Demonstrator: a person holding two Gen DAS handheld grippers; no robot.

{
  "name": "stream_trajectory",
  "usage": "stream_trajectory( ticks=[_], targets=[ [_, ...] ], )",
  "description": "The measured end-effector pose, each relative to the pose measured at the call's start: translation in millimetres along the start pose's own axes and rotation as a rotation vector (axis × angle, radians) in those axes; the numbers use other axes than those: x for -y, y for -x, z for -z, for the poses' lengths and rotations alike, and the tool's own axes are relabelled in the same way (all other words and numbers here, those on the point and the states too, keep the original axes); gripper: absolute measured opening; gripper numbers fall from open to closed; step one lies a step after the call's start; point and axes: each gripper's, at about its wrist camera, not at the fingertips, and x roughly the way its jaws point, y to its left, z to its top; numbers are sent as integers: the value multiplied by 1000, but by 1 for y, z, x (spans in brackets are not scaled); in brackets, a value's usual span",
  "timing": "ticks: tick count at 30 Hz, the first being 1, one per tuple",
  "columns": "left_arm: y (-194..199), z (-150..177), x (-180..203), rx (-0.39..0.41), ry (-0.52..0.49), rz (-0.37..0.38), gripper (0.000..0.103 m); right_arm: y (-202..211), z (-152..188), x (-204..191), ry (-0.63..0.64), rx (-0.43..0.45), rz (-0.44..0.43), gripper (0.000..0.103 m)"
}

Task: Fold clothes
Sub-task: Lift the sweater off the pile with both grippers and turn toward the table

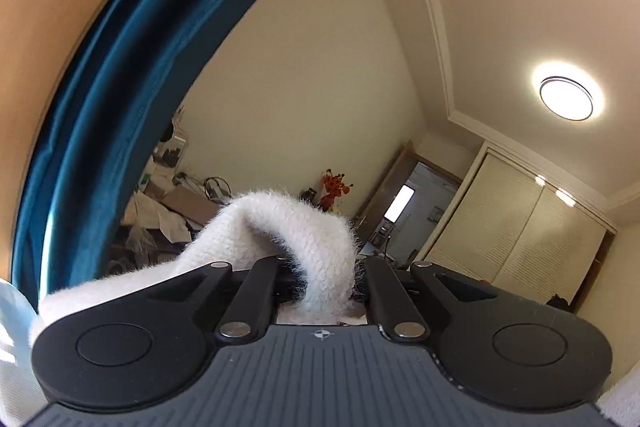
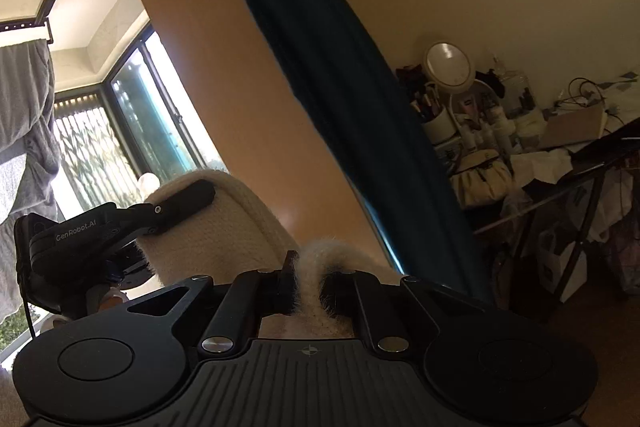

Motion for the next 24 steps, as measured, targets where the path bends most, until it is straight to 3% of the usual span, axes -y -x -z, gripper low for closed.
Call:
stream_trajectory(
  ticks=[4,11,18,24],
  targets=[
    [-70,20,27,-27,41,8,5,53,-30,57,26,8,106,7],
    [-161,48,66,-56,-8,138,5,117,-72,127,54,86,221,7],
    [-251,56,71,-112,45,235,5,138,-98,186,12,68,356,7],
    [-328,51,54,-190,68,284,5,118,-127,246,-27,66,445,7]
  ],
)
